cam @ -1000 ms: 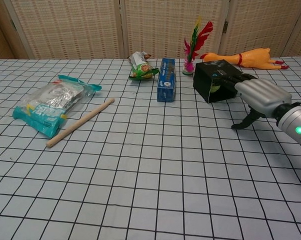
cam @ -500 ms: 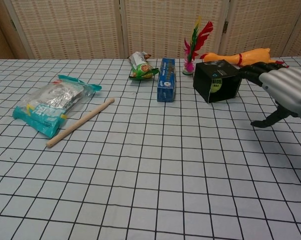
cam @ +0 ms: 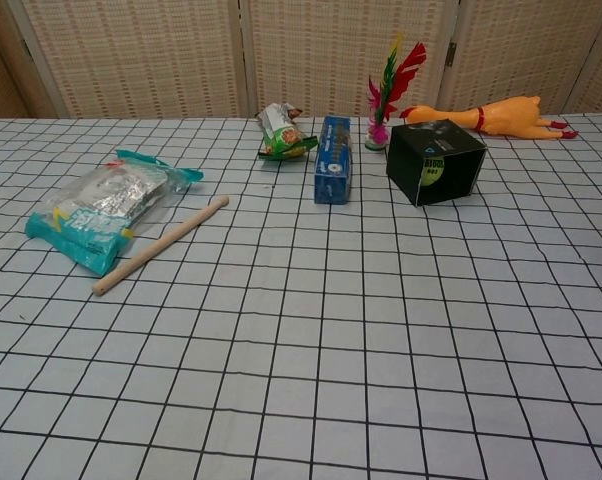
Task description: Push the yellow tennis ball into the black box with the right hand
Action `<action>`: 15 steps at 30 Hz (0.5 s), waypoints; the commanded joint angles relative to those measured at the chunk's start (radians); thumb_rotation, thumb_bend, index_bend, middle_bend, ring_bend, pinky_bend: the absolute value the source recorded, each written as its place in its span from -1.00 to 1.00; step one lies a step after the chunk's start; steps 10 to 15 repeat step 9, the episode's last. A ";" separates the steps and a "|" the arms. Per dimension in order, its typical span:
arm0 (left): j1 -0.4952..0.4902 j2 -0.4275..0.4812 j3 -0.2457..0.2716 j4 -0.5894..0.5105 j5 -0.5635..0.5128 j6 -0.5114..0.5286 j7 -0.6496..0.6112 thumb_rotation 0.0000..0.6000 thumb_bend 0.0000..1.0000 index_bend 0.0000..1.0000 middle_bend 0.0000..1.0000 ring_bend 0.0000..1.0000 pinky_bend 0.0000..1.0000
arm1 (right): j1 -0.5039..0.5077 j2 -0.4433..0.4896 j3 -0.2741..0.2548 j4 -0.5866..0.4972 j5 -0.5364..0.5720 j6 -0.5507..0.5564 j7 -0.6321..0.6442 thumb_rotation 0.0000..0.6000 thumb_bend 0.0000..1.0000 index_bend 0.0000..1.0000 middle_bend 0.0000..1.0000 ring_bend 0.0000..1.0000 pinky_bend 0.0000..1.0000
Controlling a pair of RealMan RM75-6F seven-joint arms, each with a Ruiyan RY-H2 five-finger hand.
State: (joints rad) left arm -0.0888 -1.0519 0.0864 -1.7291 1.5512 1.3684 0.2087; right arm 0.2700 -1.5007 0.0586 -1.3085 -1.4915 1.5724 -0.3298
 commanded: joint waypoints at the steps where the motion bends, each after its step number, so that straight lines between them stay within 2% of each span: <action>1: 0.002 -0.002 0.002 -0.001 0.001 0.000 0.005 1.00 -0.10 -0.92 -0.92 -0.89 -0.17 | -0.015 -0.003 -0.006 0.014 0.008 -0.006 -0.016 1.00 -0.96 -1.00 -1.00 -1.00 -1.00; 6: 0.003 -0.001 0.002 -0.005 -0.001 0.000 0.014 1.00 -0.11 -0.92 -0.92 -0.89 -0.17 | -0.019 -0.016 0.007 0.039 0.045 -0.052 -0.044 1.00 -0.96 -1.00 -1.00 -1.00 -1.00; 15: 0.005 -0.002 0.002 -0.003 0.001 0.003 0.015 1.00 -0.10 -0.92 -0.92 -0.89 -0.17 | -0.016 -0.023 0.005 0.050 0.035 -0.065 -0.039 1.00 -0.96 -1.00 -1.00 -1.00 -1.00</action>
